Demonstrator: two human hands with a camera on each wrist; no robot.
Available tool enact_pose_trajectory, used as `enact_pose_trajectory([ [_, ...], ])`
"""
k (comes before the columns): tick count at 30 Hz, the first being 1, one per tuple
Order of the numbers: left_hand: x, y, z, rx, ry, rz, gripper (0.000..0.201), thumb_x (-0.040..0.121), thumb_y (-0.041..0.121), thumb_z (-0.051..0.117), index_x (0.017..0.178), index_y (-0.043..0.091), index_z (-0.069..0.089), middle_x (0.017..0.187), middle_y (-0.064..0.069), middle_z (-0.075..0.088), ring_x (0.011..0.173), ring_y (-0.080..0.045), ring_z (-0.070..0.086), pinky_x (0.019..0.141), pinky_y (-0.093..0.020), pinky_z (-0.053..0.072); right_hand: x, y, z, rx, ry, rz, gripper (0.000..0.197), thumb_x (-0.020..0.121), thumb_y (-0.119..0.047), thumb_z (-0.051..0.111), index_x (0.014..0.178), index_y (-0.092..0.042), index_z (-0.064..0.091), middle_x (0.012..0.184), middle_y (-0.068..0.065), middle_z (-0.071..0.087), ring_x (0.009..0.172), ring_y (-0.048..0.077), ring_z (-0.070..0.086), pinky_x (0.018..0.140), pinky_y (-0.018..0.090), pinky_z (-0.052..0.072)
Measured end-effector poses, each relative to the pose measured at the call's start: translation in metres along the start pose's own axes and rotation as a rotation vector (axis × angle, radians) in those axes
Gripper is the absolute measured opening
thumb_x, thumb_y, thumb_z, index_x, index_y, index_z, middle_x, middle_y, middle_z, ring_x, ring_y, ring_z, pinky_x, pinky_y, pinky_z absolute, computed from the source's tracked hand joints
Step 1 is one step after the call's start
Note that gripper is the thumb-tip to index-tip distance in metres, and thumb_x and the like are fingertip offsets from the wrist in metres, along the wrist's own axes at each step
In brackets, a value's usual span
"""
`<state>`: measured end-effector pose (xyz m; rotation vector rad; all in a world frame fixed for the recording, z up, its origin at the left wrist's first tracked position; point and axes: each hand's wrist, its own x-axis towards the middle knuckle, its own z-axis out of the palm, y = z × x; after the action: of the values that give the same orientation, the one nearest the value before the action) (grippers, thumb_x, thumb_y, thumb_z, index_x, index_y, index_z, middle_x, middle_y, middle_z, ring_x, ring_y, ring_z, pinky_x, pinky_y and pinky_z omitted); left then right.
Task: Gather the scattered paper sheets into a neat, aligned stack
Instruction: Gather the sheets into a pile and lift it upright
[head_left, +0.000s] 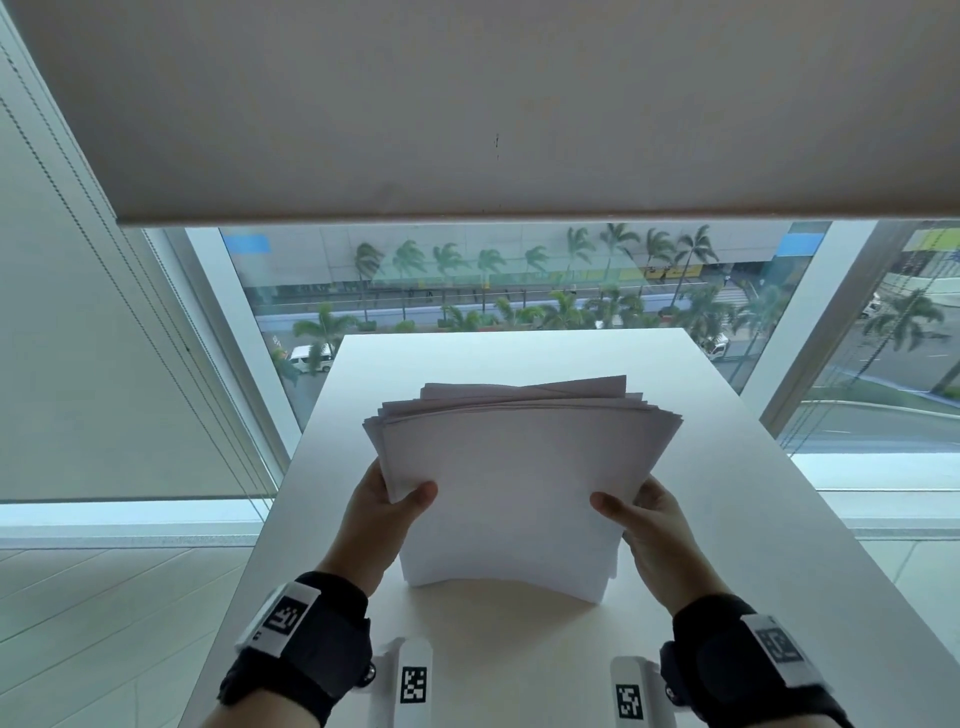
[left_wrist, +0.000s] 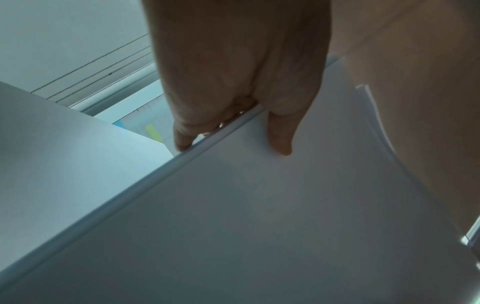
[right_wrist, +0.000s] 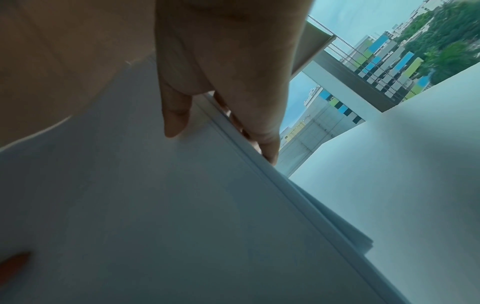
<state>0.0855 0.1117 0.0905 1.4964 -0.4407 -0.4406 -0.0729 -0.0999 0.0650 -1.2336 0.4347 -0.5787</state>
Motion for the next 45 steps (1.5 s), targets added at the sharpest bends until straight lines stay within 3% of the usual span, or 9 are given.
enact_pose_trajectory([
  [5, 0.001, 0.0, 0.007, 0.023, 0.01, -0.014, 0.034, 0.065, 0.014, 0.066, 0.097, 0.025, 0.061, 0.1, -0.004, 0.069, 0.093, -0.023, 0.064, 0.086, -0.034, 0.05, -0.001, 0.003, 0.009, -0.065, 0.026, 0.01, 0.034, 0.066, -0.009, 0.064, 0.101, -0.012, 0.064, 0.091, 0.001, 0.074, 0.085, 0.018, 0.068, 0.073, 0.027, 0.052],
  [14, -0.004, 0.005, 0.009, 0.032, 0.078, -0.024, 0.017, 0.074, 0.004, 0.068, 0.088, 0.013, 0.065, 0.087, -0.007, 0.068, 0.084, -0.024, 0.061, 0.076, -0.026, 0.048, -0.004, -0.003, 0.014, -0.193, 0.143, 0.016, 0.029, 0.086, 0.009, 0.05, 0.089, -0.016, 0.064, 0.09, 0.011, 0.067, 0.087, 0.028, 0.059, 0.084, 0.04, 0.045],
  [19, -0.004, 0.013, 0.005, 0.008, 0.075, 0.044, 0.018, 0.077, -0.002, 0.067, 0.085, 0.014, 0.067, 0.071, 0.009, 0.073, 0.066, -0.001, 0.066, 0.065, -0.013, 0.051, -0.003, -0.028, 0.022, -0.295, 0.209, -0.06, 0.03, 0.084, 0.009, 0.054, 0.083, -0.02, 0.063, 0.083, 0.003, 0.067, 0.077, 0.023, 0.06, 0.075, 0.032, 0.046],
  [23, -0.006, 0.02, -0.008, -0.083, 0.102, 0.125, 0.025, 0.067, -0.001, 0.072, 0.084, 0.017, 0.068, 0.071, 0.013, 0.075, 0.069, 0.002, 0.066, 0.067, -0.009, 0.051, 0.004, -0.068, 0.032, -0.627, 0.243, -0.184, 0.017, 0.081, 0.004, 0.06, 0.09, -0.01, 0.065, 0.075, 0.002, 0.064, 0.074, 0.02, 0.057, 0.064, 0.022, 0.039],
  [28, -0.008, 0.038, -0.033, 0.009, 0.057, 0.157, 0.026, 0.051, 0.022, 0.076, 0.074, 0.023, 0.063, 0.061, 0.01, 0.068, 0.058, -0.001, 0.057, 0.056, -0.009, 0.043, 0.01, -0.111, 0.041, -1.088, 0.096, -0.222, 0.009, 0.083, -0.007, 0.059, 0.09, -0.004, 0.062, 0.079, 0.011, 0.062, 0.074, 0.027, 0.054, 0.059, 0.03, 0.032],
  [34, -0.013, 0.065, -0.014, 0.521, -0.195, 0.079, 0.05, 0.057, 0.031, 0.08, 0.102, 0.032, 0.058, 0.094, 0.027, 0.066, 0.094, 0.008, 0.059, 0.079, -0.014, 0.041, 0.004, -0.126, 0.055, -1.282, -0.057, -0.158, 0.013, 0.086, -0.011, 0.055, 0.097, -0.015, 0.062, 0.085, 0.011, 0.063, 0.084, 0.029, 0.055, 0.067, 0.031, 0.038],
  [36, -0.011, 0.066, 0.002, 0.676, -0.183, 0.138, 0.043, 0.064, 0.028, 0.079, 0.102, 0.028, 0.06, 0.098, 0.016, 0.064, 0.092, -0.003, 0.06, 0.081, -0.02, 0.039, 0.001, -0.125, 0.063, -1.335, -0.086, -0.166, 0.028, 0.088, -0.013, 0.054, 0.115, -0.016, 0.06, 0.103, 0.014, 0.067, 0.102, 0.032, 0.057, 0.079, 0.033, 0.042],
  [38, -0.011, 0.067, 0.013, 0.715, -0.099, 0.19, 0.016, 0.067, 0.029, 0.072, 0.076, 0.02, 0.062, 0.071, 0.004, 0.065, 0.064, -0.01, 0.058, 0.065, -0.025, 0.04, -0.001, -0.123, 0.068, -1.375, -0.091, -0.184, 0.035, 0.089, -0.013, 0.053, 0.123, -0.017, 0.056, 0.115, 0.014, 0.066, 0.112, 0.032, 0.054, 0.087, 0.032, 0.039],
  [45, -0.012, 0.056, 0.014, 0.402, 0.035, 0.116, 0.034, 0.06, 0.027, 0.07, 0.075, -0.003, 0.066, 0.063, -0.007, 0.054, 0.06, -0.014, 0.044, 0.059, -0.027, 0.036, -0.002, -0.119, 0.033, -1.171, 0.121, -0.323, 0.015, 0.075, -0.023, 0.071, 0.089, -0.018, 0.068, 0.075, -0.003, 0.065, 0.086, 0.026, 0.062, 0.08, 0.033, 0.04],
])
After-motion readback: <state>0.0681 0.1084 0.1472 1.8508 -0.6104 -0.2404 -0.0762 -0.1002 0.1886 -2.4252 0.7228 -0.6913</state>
